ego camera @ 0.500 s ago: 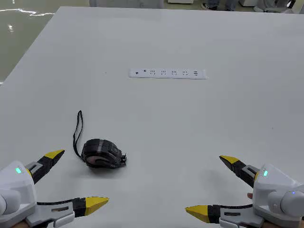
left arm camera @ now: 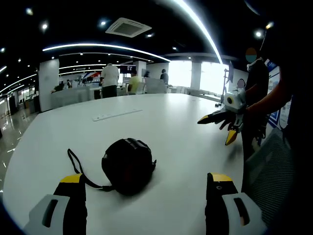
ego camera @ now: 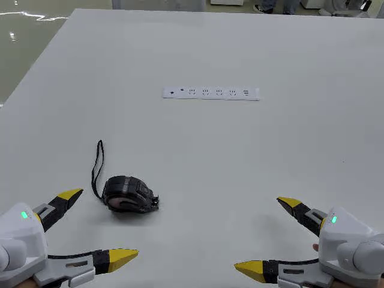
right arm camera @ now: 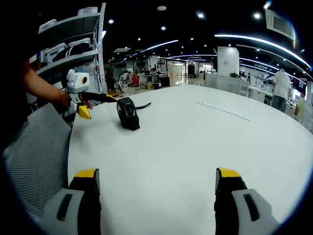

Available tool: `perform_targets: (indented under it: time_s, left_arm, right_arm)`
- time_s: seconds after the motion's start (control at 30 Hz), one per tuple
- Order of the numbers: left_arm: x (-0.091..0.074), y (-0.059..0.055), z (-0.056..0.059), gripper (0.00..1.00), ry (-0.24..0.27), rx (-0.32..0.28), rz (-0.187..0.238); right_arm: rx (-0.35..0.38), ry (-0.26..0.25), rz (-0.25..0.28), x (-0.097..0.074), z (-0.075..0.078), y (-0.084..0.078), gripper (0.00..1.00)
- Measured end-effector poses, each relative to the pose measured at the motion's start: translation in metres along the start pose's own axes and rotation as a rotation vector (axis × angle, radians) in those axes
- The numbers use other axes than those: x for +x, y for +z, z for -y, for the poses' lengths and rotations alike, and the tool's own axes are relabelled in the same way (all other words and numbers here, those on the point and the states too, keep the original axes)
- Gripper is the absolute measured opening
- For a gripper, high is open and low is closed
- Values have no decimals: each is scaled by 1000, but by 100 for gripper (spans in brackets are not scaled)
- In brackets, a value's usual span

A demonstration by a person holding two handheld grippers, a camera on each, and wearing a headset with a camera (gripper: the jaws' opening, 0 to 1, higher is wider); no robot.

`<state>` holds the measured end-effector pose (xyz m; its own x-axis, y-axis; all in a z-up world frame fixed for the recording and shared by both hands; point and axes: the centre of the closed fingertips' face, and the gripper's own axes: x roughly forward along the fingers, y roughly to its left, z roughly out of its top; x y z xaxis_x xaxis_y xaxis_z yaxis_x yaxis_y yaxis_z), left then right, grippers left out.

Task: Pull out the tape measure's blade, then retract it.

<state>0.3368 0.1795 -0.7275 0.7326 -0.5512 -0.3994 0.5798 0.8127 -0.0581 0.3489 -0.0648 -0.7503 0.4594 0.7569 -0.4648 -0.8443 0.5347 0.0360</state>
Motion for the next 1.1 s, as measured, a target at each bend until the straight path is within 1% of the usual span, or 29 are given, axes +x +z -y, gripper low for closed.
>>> perform_targets:
  time_s: [0.07, 0.17, 0.27, 0.53, 0.7, 0.77, 0.97, 1.1]
  left_arm:
    - [0, -1, 1, 99, -6, -3, -7]
    - [0, -1, 1, 99, -9, 8, -9]
    - [-1, 0, 0, 99, -11, 17, -7]
    - [-2, 1, -1, 99, -23, 32, -21]
    - [-2, 3, -3, 99, -32, 24, -20]
    - [-3, 3, -4, 98, -33, 25, -24]
    - [-2, 4, -5, 97, -58, 31, -43]
    - [0, 4, -8, 97, -70, 48, -57]
  right_arm:
    - [-3, 4, -6, 0, -1, -1, 100]
    - [-8, 5, -12, 0, -1, -2, 100]
    - [-13, 8, -18, -1, -2, -3, 100]
    - [-20, 15, -29, -1, 0, -3, 99]
    - [-16, 20, -39, -2, 2, -3, 99]
    - [-13, 25, -39, -2, 3, -1, 99]
    - [-34, 37, -54, 0, 7, 1, 98]
    - [-47, 47, -59, 2, 9, 4, 98]
